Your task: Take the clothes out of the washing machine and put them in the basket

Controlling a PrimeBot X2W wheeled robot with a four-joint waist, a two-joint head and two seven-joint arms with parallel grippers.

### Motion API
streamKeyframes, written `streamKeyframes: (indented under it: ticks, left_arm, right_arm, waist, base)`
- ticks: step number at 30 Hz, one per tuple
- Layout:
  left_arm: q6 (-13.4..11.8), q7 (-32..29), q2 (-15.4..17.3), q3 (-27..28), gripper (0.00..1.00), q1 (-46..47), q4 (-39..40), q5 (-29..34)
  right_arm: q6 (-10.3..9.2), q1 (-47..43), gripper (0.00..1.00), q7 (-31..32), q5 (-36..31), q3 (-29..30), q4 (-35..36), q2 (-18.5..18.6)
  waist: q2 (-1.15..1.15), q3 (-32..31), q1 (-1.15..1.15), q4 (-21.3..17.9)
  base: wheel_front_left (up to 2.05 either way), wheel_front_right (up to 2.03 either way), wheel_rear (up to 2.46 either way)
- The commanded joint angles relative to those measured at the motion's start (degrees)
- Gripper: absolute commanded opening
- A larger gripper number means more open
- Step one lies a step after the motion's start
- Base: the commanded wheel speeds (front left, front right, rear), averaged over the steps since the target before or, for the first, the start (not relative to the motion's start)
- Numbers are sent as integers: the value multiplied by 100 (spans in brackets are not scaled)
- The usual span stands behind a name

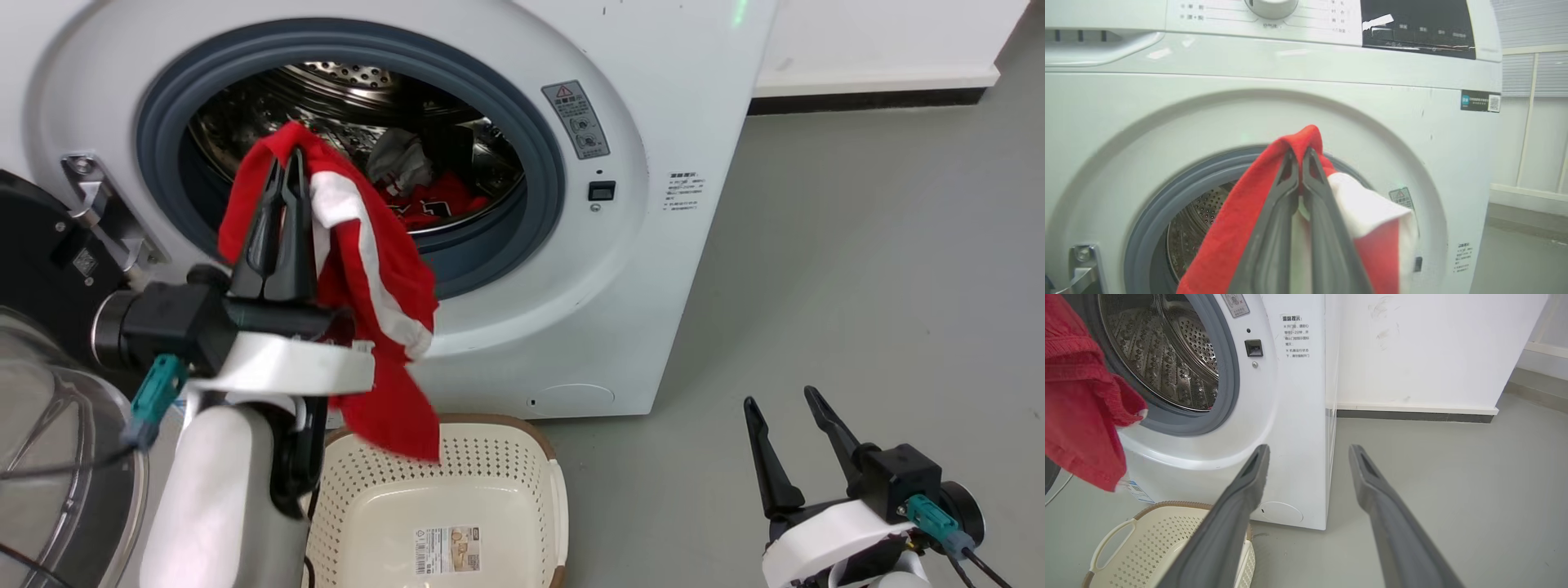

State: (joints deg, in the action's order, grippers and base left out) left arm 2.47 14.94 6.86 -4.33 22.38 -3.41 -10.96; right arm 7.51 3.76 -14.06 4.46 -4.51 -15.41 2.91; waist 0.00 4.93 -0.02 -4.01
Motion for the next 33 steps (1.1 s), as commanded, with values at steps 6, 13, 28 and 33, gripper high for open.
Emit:
streamKeyframes:
  ticks: [6,13,28,33]
  left_arm:
    - [-233,-385,-35,-12,0,-982,871,-53]
    - [-411,-617,-182,1,0,-1769,354,-376]
    - [-355,-175,-321,-16,0,-825,-3136,-870]
    - [-342,-60,-229,67,0,-33,-4190,-887]
  right_arm:
    - [-4,-58,100,77,-26,-35,150,-5]
    - [-4,96,100,75,13,-94,190,-5]
    - [-4,811,100,21,11,-362,252,-6]
    - [-4,1152,100,-18,154,-518,335,-6]
  waist:
    - [0,77,2,82]
    - [0,329,2,100]
    - [0,1646,2,-170]
    - [0,2339,2,-387]
  base:
    - [0,0,0]
    - [0,0,0]
    - [0,0,0]
    - [0,0,0]
